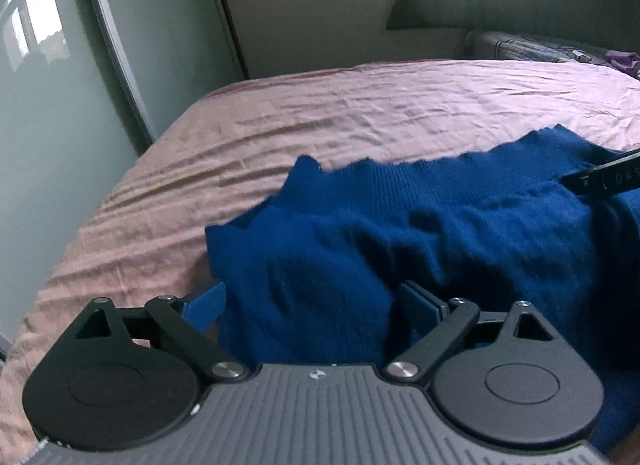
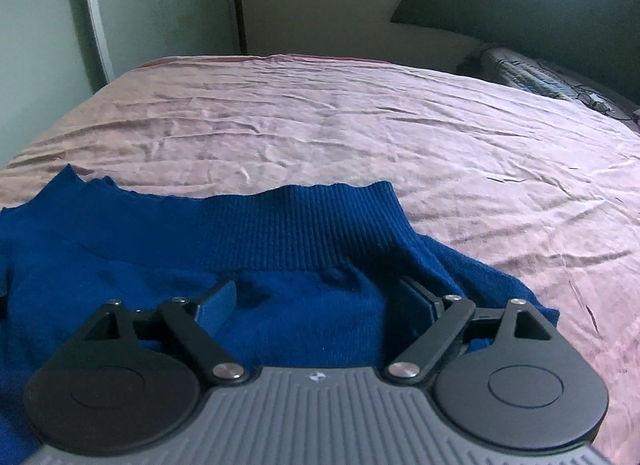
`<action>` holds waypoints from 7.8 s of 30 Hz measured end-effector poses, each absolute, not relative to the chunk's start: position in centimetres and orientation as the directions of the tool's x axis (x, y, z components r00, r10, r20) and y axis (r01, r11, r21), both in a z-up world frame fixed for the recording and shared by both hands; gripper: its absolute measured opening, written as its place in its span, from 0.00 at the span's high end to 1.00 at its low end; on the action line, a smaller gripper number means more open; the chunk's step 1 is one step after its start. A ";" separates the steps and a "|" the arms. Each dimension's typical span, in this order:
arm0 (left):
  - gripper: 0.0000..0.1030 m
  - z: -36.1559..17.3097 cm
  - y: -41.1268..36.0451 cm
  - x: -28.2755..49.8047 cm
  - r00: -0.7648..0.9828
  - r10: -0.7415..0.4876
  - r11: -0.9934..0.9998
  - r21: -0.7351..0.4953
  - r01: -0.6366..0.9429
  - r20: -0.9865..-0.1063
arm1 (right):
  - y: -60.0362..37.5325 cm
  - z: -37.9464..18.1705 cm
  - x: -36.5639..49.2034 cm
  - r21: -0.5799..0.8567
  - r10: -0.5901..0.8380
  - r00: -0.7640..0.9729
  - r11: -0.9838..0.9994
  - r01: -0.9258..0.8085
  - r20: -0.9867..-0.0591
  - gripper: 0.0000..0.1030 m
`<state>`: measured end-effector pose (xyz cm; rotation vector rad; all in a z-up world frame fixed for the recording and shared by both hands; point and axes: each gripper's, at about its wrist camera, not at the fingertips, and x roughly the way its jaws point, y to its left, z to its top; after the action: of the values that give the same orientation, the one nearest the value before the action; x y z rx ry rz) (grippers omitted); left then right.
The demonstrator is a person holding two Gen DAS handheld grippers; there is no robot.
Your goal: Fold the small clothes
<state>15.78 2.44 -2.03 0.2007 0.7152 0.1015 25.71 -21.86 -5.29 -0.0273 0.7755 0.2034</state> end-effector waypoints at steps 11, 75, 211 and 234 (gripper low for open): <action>0.01 -3.0 3.5 15.2 0.749 0.147 0.985 0.161 -0.054 -0.646 | -21.7 -6.1 25.4 0.036 0.151 0.718 0.984 -0.173 -0.680 0.05; 0.02 -1.0 8.6 11.2 0.769 0.140 0.989 0.056 -0.135 -0.624 | -16.6 -2.5 13.9 -0.013 0.306 0.787 0.929 -0.369 -0.535 0.01; 0.09 0.3 -12.1 26.0 0.656 -0.270 0.963 -0.195 0.187 -0.705 | -34.9 -4.7 26.9 0.520 0.497 0.614 0.839 -0.159 -0.614 0.78; 0.70 -1.5 -6.7 27.2 0.680 -0.302 0.930 -0.362 0.056 -0.669 | -32.4 -4.1 30.6 0.430 0.467 0.647 0.873 -0.229 -0.603 0.87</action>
<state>27.20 -6.74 -1.54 -0.3268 0.8015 -0.2050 30.62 -32.36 -4.06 0.3309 0.7726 0.4042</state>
